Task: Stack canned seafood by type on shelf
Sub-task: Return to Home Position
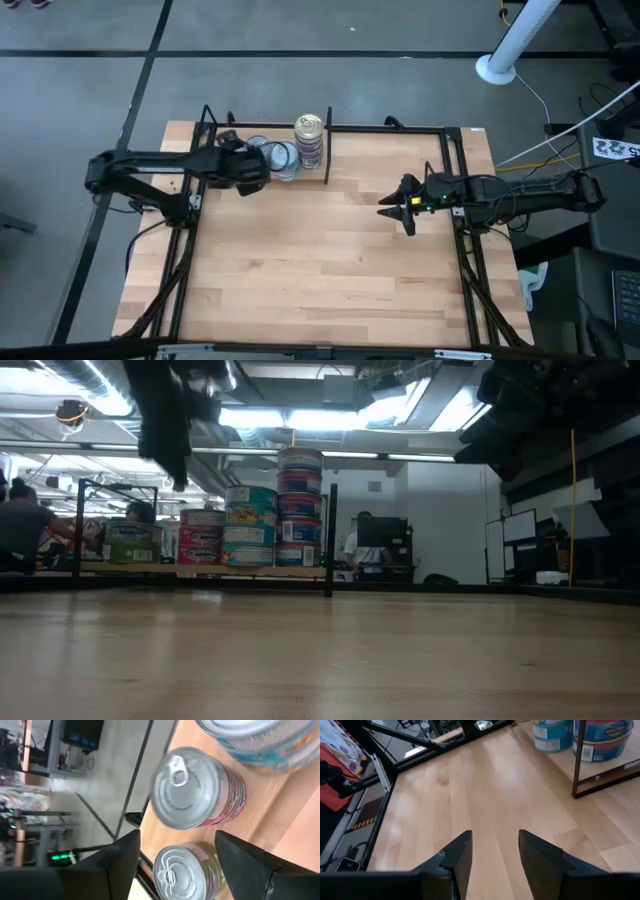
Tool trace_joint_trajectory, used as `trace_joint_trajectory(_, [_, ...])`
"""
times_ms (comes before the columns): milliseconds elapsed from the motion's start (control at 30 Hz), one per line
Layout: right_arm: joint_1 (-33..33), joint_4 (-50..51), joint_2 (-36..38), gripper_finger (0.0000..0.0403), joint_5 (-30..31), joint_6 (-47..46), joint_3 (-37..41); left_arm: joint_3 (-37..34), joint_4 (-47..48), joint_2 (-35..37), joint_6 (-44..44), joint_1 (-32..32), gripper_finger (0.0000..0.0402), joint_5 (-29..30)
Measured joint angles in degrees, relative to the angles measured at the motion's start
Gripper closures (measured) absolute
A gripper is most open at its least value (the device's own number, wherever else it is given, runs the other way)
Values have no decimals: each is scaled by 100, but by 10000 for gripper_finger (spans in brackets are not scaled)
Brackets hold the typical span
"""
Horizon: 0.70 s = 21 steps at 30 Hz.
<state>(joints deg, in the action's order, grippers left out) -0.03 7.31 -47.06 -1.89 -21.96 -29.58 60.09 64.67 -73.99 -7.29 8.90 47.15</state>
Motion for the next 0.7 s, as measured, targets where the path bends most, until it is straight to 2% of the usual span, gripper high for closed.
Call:
trace_joint_trajectory(333, [0,2,530,242,-2,0,0,720,228,1737,-716,-654,148,4])
trace_joint_trajectory(500, [0,22,1053,242,71,1,0,735,270,2595,-861,-824,148,-7])
trace_joint_trajectory(600, [0,32,1539,242,226,77,0,714,269,2977,-1611,-889,148,-126])
trace_joint_trajectory(700, [0,264,2009,242,360,491,0,444,126,3307,-1796,-1053,148,-289])
